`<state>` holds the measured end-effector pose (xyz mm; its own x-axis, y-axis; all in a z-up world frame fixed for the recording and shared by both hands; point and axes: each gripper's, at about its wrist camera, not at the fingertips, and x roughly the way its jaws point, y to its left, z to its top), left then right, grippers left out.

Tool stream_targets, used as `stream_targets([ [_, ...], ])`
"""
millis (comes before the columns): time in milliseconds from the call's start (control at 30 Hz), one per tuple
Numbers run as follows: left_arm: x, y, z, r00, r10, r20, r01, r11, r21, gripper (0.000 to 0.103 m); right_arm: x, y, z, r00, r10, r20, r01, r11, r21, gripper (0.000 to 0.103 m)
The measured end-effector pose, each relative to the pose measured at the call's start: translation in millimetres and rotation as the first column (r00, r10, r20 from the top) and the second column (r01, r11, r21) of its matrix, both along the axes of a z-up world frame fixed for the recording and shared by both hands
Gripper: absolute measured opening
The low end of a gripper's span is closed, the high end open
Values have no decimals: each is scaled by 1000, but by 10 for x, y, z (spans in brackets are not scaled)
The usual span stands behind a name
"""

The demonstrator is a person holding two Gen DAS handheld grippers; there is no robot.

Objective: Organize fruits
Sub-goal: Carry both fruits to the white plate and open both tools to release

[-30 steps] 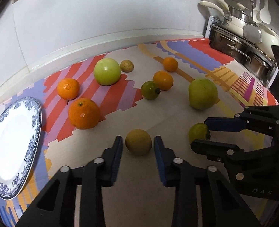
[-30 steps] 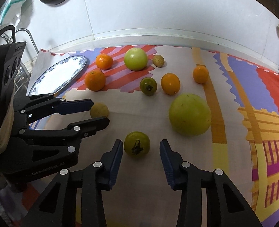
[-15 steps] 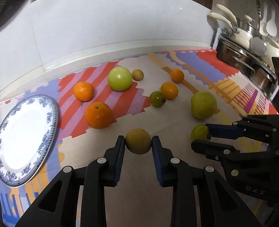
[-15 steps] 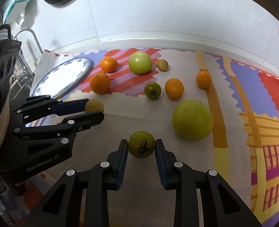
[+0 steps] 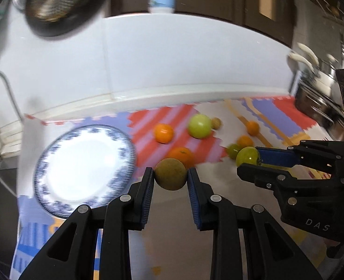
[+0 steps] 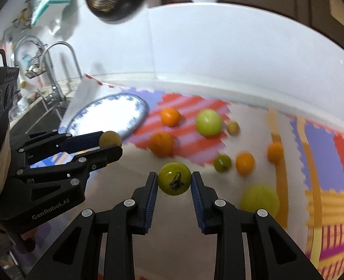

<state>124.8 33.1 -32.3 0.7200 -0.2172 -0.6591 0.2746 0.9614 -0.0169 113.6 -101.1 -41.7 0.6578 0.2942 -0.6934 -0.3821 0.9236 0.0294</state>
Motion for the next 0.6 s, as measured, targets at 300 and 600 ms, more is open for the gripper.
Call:
stream_targets([
  [300,100,530,62,987,158,34,-159,987,26,29,282,556,84,990,133,48,-134,991,7,30],
  [600,303,973,-113,963,268,0,-267,961,66,29,608,1063,-32,975,217,45,-218,976,8,30],
])
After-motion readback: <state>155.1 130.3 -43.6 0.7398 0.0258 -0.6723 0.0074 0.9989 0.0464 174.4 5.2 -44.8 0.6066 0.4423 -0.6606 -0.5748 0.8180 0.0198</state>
